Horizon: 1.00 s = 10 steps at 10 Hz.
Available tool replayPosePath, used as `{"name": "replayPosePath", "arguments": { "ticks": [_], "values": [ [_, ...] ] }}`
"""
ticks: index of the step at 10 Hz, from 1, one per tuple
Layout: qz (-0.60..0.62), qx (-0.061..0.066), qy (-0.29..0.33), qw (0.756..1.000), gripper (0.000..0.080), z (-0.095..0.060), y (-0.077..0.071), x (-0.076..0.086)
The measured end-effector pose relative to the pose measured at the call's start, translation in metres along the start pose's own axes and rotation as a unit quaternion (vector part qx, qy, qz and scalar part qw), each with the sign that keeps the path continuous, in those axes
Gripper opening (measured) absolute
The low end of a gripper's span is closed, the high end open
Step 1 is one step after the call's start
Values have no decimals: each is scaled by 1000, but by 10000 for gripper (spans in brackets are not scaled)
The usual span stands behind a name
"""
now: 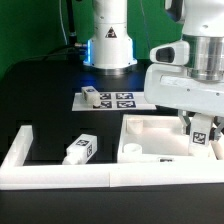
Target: Assemble one leg
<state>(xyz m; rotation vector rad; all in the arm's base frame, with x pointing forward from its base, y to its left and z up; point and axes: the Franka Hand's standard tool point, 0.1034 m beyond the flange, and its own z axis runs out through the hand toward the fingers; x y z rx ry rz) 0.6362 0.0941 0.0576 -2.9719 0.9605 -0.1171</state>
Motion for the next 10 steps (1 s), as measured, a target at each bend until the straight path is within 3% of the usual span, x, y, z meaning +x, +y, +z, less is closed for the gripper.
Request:
{"name": "replayPosePath", "arguments": {
  "ticks": [2, 3, 4, 5, 6, 7, 10],
  "values": [
    [0, 0, 0, 1000, 284, 0, 0, 0],
    [0, 2, 1, 1000, 344, -2, -2, 1],
    [-1, 7, 4, 1000, 529, -8, -6, 3],
    [0, 13, 7, 1000, 529, -17, -9, 6],
    [2, 23, 12, 1000, 624, -31, -13, 10],
    [3, 29, 13, 1000, 642, -43, -16, 12],
    [3, 28, 14, 1000, 648, -40, -15, 12]
  ]
}}
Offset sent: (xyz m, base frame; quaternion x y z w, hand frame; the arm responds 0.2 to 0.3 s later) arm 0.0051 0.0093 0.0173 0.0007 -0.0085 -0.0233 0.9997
